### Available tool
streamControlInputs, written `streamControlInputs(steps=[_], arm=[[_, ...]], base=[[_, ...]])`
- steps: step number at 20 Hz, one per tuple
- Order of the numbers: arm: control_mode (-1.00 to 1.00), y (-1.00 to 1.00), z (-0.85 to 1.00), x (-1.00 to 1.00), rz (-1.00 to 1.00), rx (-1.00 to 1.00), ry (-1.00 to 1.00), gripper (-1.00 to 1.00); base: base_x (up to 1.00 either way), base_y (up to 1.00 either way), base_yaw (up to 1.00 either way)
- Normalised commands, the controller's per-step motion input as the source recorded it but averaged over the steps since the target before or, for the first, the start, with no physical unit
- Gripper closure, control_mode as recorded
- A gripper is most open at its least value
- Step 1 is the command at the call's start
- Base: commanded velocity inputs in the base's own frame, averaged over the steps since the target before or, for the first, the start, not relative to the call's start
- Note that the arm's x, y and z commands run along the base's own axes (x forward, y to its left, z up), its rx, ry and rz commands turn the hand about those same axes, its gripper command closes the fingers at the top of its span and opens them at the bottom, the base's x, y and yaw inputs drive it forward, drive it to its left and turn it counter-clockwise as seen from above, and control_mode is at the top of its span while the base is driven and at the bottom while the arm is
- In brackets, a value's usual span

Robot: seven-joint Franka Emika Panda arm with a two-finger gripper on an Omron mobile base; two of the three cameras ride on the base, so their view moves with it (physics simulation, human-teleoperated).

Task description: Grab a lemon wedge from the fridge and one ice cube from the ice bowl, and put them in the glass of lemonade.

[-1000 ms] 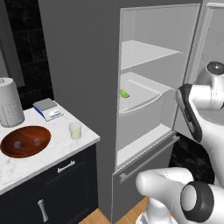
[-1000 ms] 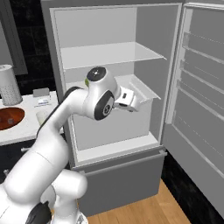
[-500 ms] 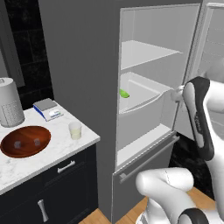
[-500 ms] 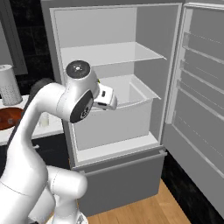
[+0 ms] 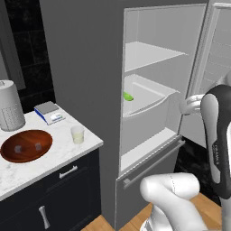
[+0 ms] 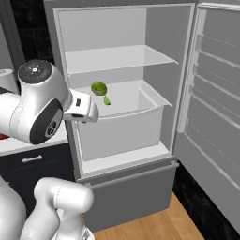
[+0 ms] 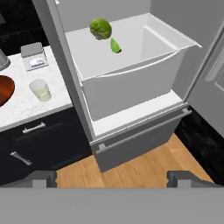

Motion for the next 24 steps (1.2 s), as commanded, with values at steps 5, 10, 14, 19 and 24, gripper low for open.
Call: streamControlInputs(steps=[5,10,14,19,24], arm=[[-1.00,0.05,-0.01,-0.13,0.03,0.00,0.00,-1.00],[-1.00,0.04,0.10,0.00,0.00,0.00,-0.03,-1.00],[-1.00,0.11,0.04,0.00,0.00,0.00,-0.02,-1.00],[-1.00,0.00,-0.04,0.00,-0.02,-0.01,0.00,-1.00],[1.00,-0.15,-0.10,0.03,0.00,0.00,0.01,-1.00]], base=[[0.00,0.00,0.00],[0.00,0.00,0.00],[0.00,0.00,0.00],[0.00,0.00,0.00],[0.21,-0.53,0.04]])
